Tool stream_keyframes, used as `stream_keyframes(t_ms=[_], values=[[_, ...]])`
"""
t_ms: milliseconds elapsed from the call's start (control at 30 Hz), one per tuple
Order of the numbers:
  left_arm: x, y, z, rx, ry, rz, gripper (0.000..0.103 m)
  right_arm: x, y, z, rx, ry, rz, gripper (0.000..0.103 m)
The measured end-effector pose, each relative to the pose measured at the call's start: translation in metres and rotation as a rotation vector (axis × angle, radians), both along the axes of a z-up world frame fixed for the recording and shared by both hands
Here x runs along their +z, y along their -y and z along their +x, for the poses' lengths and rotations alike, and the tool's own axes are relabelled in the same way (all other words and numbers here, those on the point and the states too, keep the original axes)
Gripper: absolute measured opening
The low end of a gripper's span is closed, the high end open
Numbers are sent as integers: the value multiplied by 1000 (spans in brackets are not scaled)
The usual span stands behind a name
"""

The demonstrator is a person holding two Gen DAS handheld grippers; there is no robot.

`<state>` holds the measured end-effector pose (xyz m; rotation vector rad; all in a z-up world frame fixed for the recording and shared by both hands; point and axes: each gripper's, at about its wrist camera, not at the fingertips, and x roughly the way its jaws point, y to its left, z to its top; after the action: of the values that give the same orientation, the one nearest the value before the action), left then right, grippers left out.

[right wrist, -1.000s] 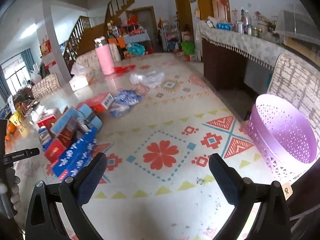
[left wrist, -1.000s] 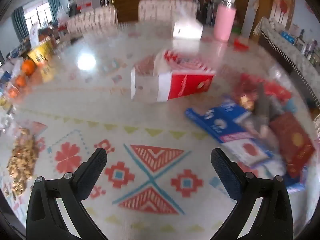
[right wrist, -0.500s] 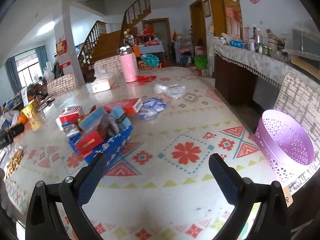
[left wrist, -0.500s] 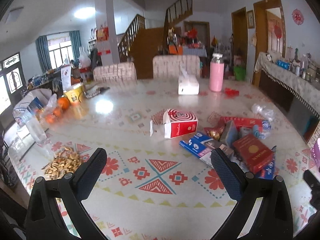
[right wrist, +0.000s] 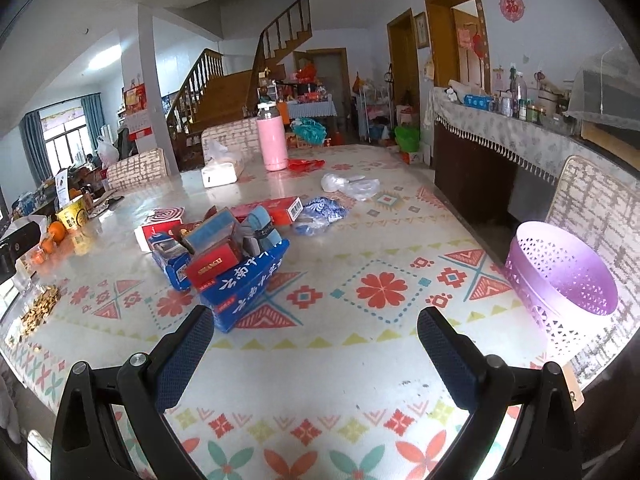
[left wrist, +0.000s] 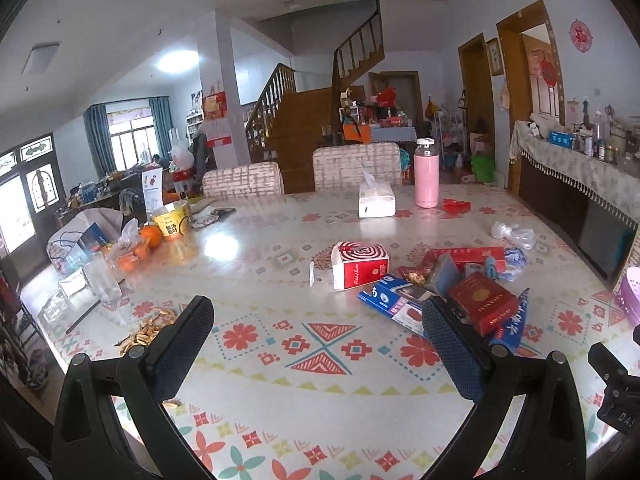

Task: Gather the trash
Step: 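Move both tools toward the pile of boxes on the table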

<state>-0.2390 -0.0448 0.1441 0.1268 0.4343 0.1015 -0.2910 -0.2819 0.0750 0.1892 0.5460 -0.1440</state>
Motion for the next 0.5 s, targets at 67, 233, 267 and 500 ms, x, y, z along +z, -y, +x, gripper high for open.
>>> stream_keyframes(t_ms=[67, 233, 267, 500], values=[[0, 3, -6, -6, 7, 6, 103, 1, -1, -7, 2, 14, -5, 103], [-1, 9, -16, -20, 0, 11, 103, 1, -2, -20, 10, 31, 2, 103], [-1, 10, -19, -22, 1, 13, 103, 1, -1, -22, 12, 33, 4, 103], [-2, 17, -29, -31, 4, 33, 103, -1, 0, -37, 12, 50, 8, 103]])
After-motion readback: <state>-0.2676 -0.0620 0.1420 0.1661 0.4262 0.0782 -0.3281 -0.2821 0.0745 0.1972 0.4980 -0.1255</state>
